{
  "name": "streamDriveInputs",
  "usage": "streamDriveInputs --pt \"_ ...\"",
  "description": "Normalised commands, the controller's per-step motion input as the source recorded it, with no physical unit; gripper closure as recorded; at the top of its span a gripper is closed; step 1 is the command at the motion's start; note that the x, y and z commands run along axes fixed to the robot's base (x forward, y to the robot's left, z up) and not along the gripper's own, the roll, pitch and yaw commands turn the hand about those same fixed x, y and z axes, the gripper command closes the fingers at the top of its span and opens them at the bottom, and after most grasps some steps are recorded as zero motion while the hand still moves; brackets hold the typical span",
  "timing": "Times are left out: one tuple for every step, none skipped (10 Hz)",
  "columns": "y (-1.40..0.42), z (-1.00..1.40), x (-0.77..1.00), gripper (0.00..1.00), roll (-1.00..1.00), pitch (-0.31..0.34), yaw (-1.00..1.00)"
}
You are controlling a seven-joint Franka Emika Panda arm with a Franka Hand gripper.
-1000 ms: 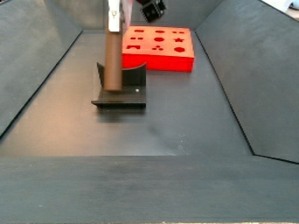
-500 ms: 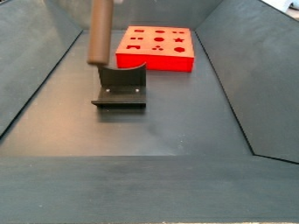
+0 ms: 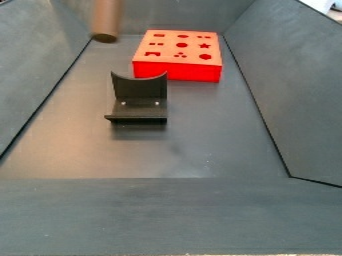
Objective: Pick up the oval object. Move up. Place the oval object on the fixture. Regrasp the oval object. Move to above the board. Insert the oval object.
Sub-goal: Move to above the board.
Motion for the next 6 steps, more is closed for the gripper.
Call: streamDriveInputs --pt "-1.0 0.21 -0.48 1.0 -0.58 0.098 1.0" --pt "-1.0 0.21 -0.47 1.0 -0.57 0.079 1.0" --pt "-1.0 0.2 -0.46 1.0 -0.56 0.042 1.0" --pt "-1.0 0.21 -0.45 1.0 -0.54 0.013 1.0" --pt "-1.0 0.21 -0.45 1.0 -0.53 -0.03 1.0" --pt "-1.0 0.21 -0.45 1.0 -0.52 -0.048 1.0"
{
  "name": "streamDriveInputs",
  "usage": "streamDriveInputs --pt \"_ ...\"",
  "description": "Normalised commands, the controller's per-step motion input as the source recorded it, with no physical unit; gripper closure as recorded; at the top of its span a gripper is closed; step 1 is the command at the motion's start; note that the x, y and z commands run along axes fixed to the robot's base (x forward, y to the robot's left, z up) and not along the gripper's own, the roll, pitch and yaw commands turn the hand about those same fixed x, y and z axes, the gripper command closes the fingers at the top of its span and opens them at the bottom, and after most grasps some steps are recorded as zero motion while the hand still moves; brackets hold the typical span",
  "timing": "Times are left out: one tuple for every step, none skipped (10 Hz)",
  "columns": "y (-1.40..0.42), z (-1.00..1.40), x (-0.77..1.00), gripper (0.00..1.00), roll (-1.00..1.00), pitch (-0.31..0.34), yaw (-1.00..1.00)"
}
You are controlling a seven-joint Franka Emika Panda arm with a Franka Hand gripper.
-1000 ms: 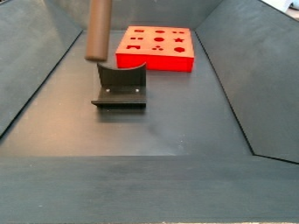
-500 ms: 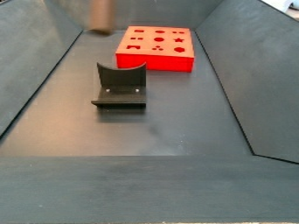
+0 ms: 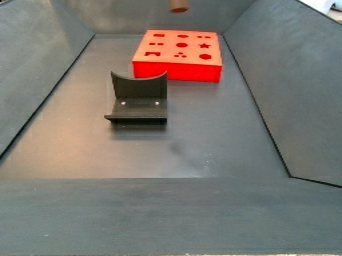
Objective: Pick up the oval object. Move up. Place the oval object on the fixture. Regrasp the oval object. Move to above the board. Insert the oval object.
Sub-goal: Move to above the board.
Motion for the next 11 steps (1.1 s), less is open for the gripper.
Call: streamDriveInputs --pt "-1.0 0.22 -0.45 1.0 -0.51 -0.08 1.0" --pt "-1.0 0.23 -0.45 1.0 -0.49 -0.117 1.0" --pt "-1.0 0.24 -0.45 1.0 -0.47 -0.155 1.0" --pt "-1.0 0.24 -0.44 1.0 -0.46 -0.174 1.0" --pt "-0.69 0.18 -0.31 1.0 -0.43 -0.211 1.0" --pt "-0.37 0.09 -0.17 1.0 -0.41 -0.248 1.0" --pt "-0.21 0.05 -0.11 1.0 -0.4 -0.282 1.0" --pt "-0.11 0.02 -0.09 1.0 -0.39 -0.325 1.0" --pt "-0.05 0.02 -0.1 1.0 -0.37 -0.372 1.0" --pt "-0.01 0.0 -0.1 1.0 -0.35 -0.442 1.0" --pt "0.01 0.0 -0.1 1.0 -0.33 -0.498 1.0"
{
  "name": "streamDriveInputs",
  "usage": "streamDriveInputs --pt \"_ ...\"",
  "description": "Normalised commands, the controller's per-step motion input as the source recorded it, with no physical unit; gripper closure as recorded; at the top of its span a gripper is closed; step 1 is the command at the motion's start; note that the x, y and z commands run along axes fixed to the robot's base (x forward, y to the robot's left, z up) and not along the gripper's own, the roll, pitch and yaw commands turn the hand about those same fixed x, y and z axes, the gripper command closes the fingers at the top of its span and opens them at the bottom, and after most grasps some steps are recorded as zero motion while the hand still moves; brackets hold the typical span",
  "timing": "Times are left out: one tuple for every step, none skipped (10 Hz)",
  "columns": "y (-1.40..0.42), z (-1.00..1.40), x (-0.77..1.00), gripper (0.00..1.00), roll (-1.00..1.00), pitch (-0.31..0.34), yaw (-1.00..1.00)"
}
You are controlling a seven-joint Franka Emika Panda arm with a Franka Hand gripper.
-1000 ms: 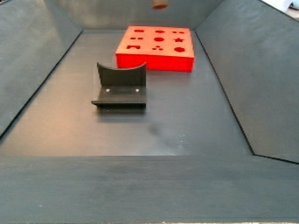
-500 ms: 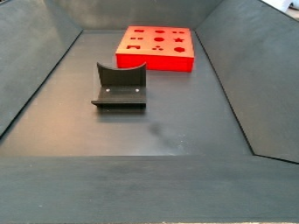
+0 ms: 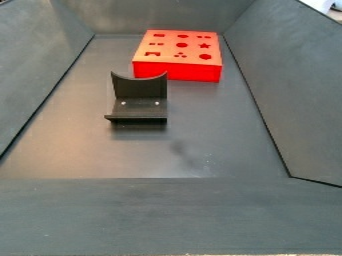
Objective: Pick up the oval object. Move up. Place the oval object on the fixture. Regrasp the oval object. Move to above the board. Insert the oval object.
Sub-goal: Move to above the board, then insert the oval object.
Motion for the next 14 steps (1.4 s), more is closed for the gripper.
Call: streamDriveInputs --pt "0.02 -0.01 -0.09 1.0 -0.31 -0.58 1.0" --pt "0.01 0.0 -0.08 1.0 -0.29 -0.61 0.98" --pt "0.02 -0.01 -0.07 1.0 -0.16 -0.452 0.61" --pt "0.01 0.0 -0.07 1.0 -0.11 -0.367 0.45" --pt "0.0 -0.03 0.0 1.0 0.0 -0.004 0.0" --pt "0.0 -0.05 -0.04 1.0 -0.01 -0.091 0.0" --pt "0.0 0.0 0.0 1.0 -0.01 0.0 0.0" --pt "0.0 0.0 0.07 1.0 0.0 0.016 0.0" --pt "0.0 -0.05 -0.12 1.0 0.11 0.171 -0.91" --pt "0.0 -0.08 -0.1 1.0 0.09 0.171 -0.93" --pt "0.0 -0.09 -0.1 1.0 0.09 0.164 -0.95" --pt "0.0 -0.1 -0.09 1.0 0.08 0.15 -0.96" --pt "0.0 -0.13 -0.09 1.0 0.08 0.124 -0.98" --pt "0.0 -0.19 -0.07 1.0 0.08 0.083 -1.0"
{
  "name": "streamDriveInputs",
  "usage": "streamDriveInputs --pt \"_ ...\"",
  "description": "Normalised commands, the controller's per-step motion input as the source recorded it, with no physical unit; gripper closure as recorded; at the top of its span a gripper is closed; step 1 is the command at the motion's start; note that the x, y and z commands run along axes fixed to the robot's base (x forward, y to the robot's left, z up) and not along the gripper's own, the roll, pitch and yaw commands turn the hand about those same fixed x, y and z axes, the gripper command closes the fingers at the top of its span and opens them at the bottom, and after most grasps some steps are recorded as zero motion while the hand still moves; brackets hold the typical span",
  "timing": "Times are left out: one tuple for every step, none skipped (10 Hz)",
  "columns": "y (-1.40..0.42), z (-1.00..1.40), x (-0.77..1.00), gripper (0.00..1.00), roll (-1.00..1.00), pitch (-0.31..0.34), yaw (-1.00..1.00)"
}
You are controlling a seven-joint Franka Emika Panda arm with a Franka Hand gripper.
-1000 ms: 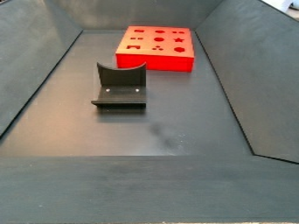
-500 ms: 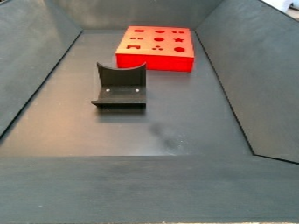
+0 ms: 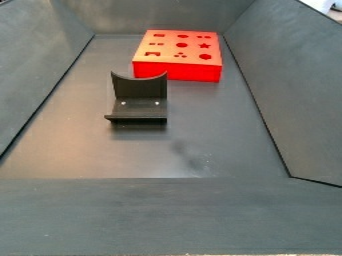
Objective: Pick up the oval object. Move up. Place the oval object on the fixture. Regrasp the oval object. Move to above the board. Insert the oval object.
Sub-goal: Insert the oval object.
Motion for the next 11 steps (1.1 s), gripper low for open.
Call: streamDriveInputs --pt "0.0 -0.24 -0.05 1.0 0.08 0.04 -1.0" --pt "-0.01 -0.15 0.0 1.0 0.02 0.0 -1.0" --pt "-0.02 -0.15 0.0 1.0 0.02 0.0 -1.0" --pt "-0.01 -0.17 0.0 1.0 0.01 0.0 -1.0" --pt "-0.04 -0.16 0.0 1.0 0.0 0.0 -1.0" --pt "-0.04 -0.16 0.0 1.0 0.0 0.0 -1.0" --pt "-0.04 -0.15 0.0 1.0 0.0 0.0 -1.0" --pt "-0.04 -0.15 0.0 1.0 0.0 0.0 -1.0" --pt "-0.04 -0.15 0.0 1.0 0.0 0.0 -1.0" --pt "-0.04 -0.15 0.0 1.0 0.0 0.0 -1.0" --pt "-0.04 -0.14 0.0 1.0 0.0 0.0 -1.0"
